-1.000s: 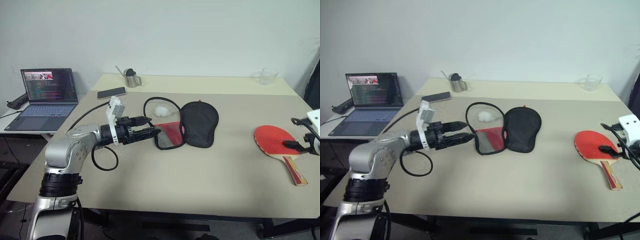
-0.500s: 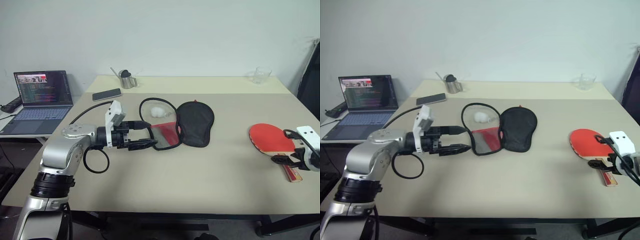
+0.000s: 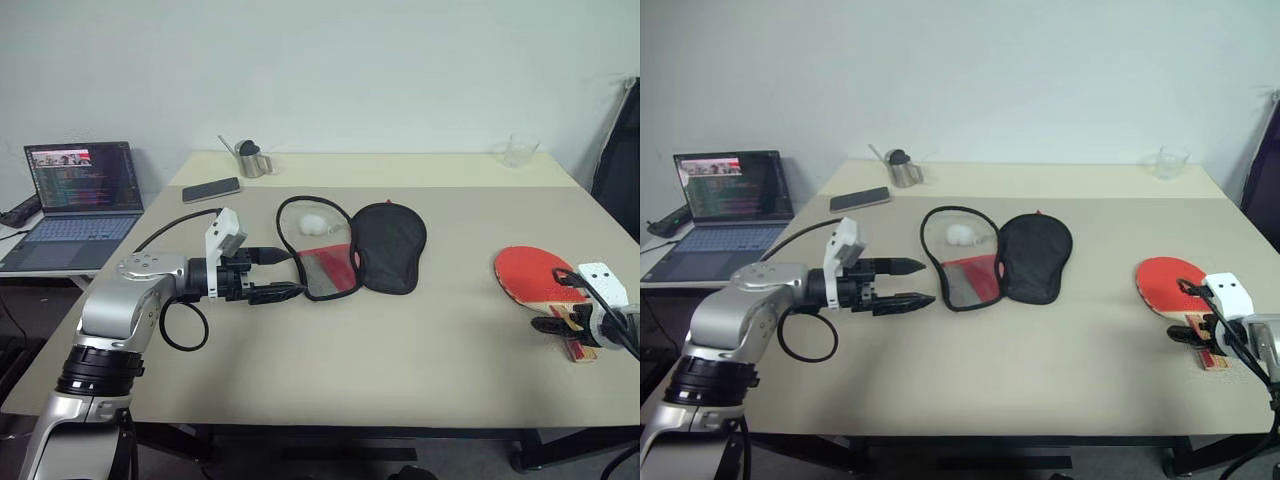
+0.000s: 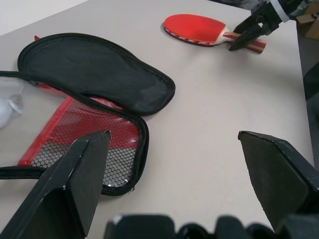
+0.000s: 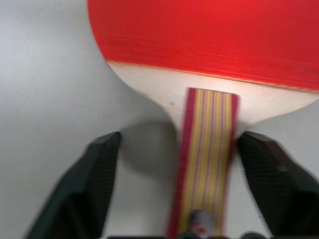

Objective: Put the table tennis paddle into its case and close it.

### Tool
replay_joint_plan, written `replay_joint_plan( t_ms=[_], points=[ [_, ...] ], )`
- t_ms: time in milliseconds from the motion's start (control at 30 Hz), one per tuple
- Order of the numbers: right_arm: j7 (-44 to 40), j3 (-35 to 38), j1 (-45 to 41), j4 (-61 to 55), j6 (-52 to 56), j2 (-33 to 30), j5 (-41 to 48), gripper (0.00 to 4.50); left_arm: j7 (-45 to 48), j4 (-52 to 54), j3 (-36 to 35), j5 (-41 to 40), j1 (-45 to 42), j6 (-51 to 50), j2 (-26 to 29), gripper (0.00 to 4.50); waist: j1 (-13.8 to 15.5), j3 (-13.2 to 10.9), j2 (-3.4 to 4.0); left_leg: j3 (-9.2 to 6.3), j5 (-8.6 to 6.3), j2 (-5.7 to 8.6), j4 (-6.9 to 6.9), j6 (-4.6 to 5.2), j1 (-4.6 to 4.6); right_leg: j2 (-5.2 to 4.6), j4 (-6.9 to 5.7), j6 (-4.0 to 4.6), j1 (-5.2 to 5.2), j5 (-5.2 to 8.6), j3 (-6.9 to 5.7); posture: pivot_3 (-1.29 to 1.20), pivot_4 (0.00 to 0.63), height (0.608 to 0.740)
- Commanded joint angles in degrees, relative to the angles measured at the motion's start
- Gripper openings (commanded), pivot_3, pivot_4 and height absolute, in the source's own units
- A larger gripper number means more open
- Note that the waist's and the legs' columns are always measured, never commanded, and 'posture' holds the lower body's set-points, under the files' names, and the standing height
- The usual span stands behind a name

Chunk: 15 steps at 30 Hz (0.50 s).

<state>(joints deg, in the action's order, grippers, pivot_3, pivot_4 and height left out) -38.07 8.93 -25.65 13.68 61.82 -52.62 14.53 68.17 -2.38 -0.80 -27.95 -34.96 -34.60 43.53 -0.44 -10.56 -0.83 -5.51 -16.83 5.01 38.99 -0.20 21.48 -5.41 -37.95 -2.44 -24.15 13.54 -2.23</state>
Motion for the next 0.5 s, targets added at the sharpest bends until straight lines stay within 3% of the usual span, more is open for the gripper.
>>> replay_joint_plan(
  t_ms=[33,200,400,500],
  points=[
    [1.5,-0.1,-1.2,0.3,-0.6,0.2,-0.9,2.51,0.0,2.9,-1.6,-1.0,-0.5,-0.1,1.1,4.5,0.0,0.0,0.0,0.0,0.0,-0.01,0.0,0.0,0.0,0.02,0.0,0.01,0.01,0.0,0.0,0.0,0.15,0.74],
    [1.6,-0.3,-1.2,0.0,-0.9,0.5,-0.5,1.06,-0.1,3.0,-1.5,-0.9,-0.9,-0.2,1.2,4.5,0.0,0.0,0.0,0.03,0.0,-0.05,0.0,0.0,-0.01,0.06,0.01,0.02,0.01,-0.02,0.02,0.0,0.15,0.74],
    [3.6,1.2,-2.5,-2.4,-0.7,2.6,0.5,1.04,-0.4,2.8,-1.3,-0.6,-1.3,0.0,1.0,4.5,-0.1,0.0,-0.02,0.26,-0.02,-0.39,0.0,0.0,-0.04,0.27,0.07,0.14,0.01,-0.09,0.06,0.0,0.15,0.74],
    [8.1,6.2,-9.2,-4.0,1.5,6.5,2.6,1.04,-0.8,2.2,-1.5,-0.5,-1.6,0.1,0.7,4.5,-0.8,0.0,-0.04,0.48,-0.02,-0.59,-0.01,0.0,-0.11,0.4,0.05,0.3,0.0,-0.18,0.15,0.0,0.15,0.74]
  ],
)
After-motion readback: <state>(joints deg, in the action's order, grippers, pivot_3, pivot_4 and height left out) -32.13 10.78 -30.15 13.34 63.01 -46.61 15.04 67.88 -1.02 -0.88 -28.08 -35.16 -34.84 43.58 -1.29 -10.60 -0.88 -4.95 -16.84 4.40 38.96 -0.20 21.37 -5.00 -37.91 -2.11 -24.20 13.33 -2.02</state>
